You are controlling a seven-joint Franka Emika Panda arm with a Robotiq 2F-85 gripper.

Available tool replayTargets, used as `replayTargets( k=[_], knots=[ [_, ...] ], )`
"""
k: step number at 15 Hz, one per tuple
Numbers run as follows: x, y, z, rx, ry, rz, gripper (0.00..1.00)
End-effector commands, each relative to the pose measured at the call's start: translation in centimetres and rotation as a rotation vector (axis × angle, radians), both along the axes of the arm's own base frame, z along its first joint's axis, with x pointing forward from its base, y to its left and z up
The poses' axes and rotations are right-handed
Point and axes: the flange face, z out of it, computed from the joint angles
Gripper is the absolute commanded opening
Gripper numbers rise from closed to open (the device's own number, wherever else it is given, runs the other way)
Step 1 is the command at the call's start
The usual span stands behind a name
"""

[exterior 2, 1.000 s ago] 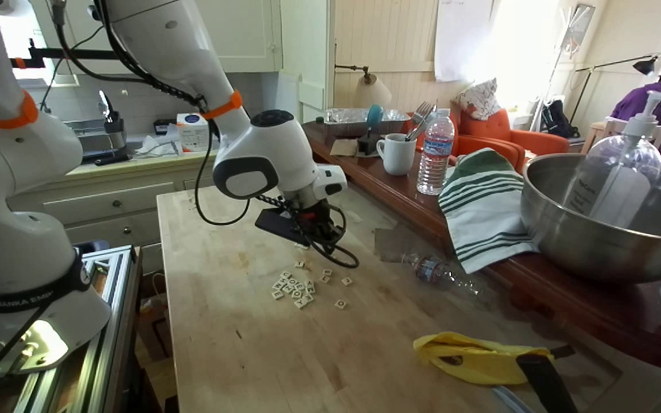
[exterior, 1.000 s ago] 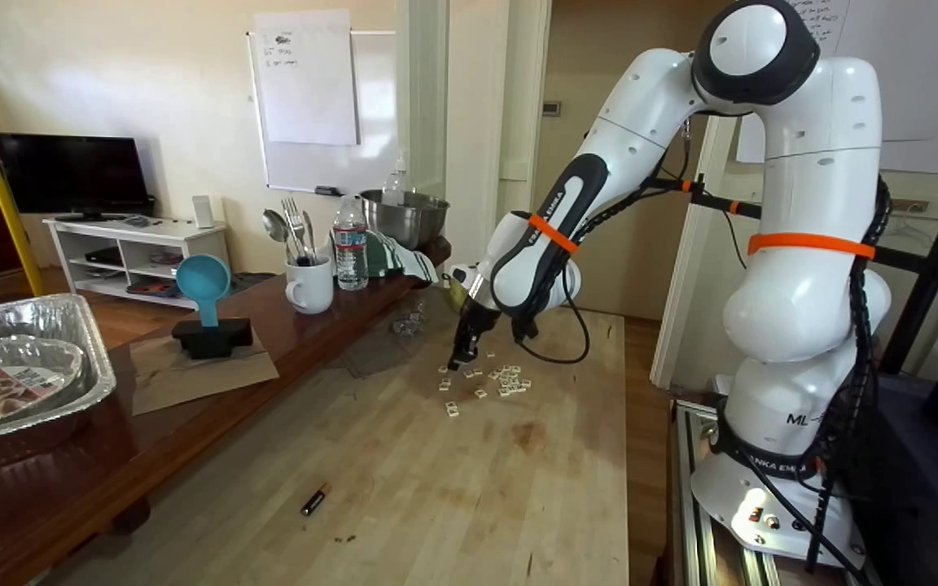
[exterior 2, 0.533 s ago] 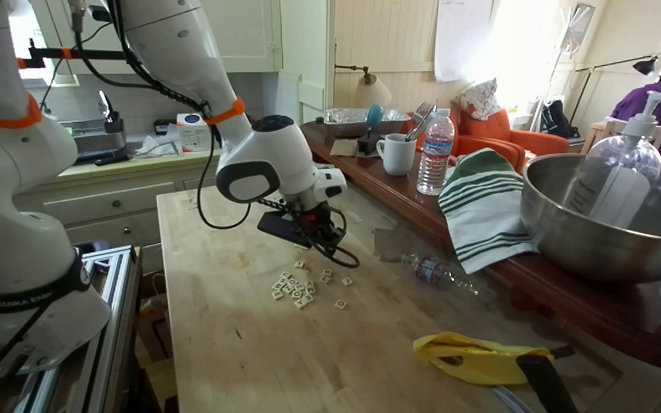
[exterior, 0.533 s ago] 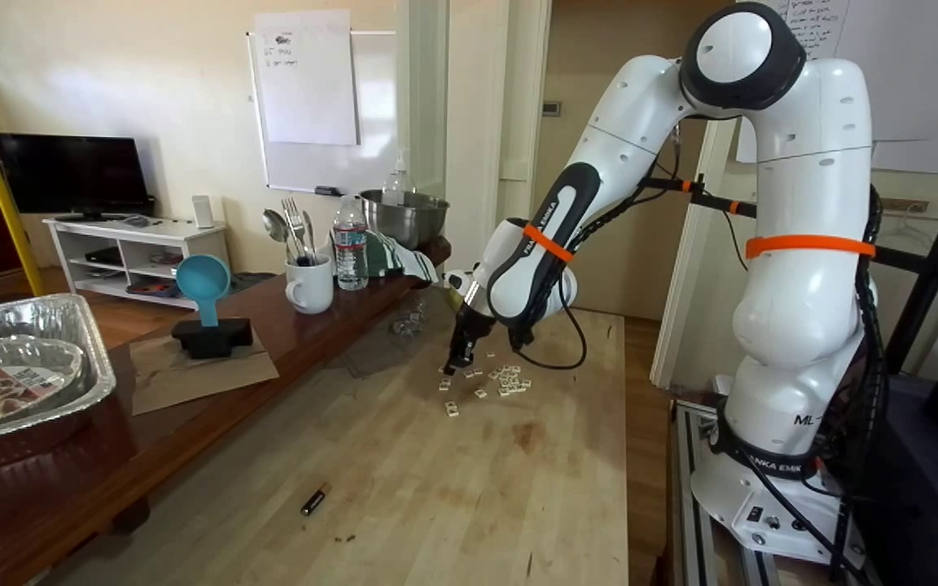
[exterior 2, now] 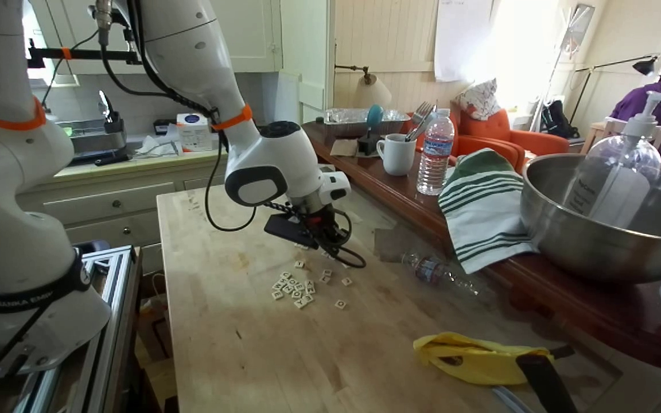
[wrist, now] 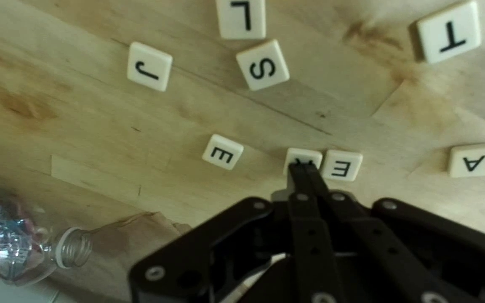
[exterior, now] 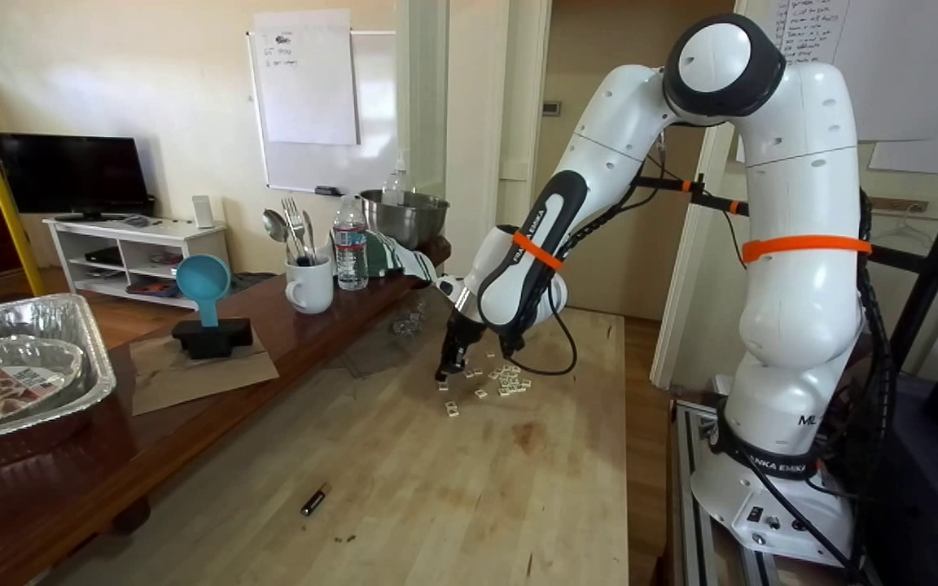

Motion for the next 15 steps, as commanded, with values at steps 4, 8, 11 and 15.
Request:
replayTargets(
  k=[4, 8, 11, 15],
  knots=[
    [-1.3, 0.5, -0.7, -0.039, 0.104, 0.080, 0.00],
    [-2.3, 0.6, -0.3, -0.100, 0.167, 0.140, 0.00],
    [-2.6, 1.5, -0.2, -0.128, 0.191, 0.197, 0.00],
    [-2.0, 3.0, -0.4, -0.115, 0.159, 0.222, 0.00]
  ],
)
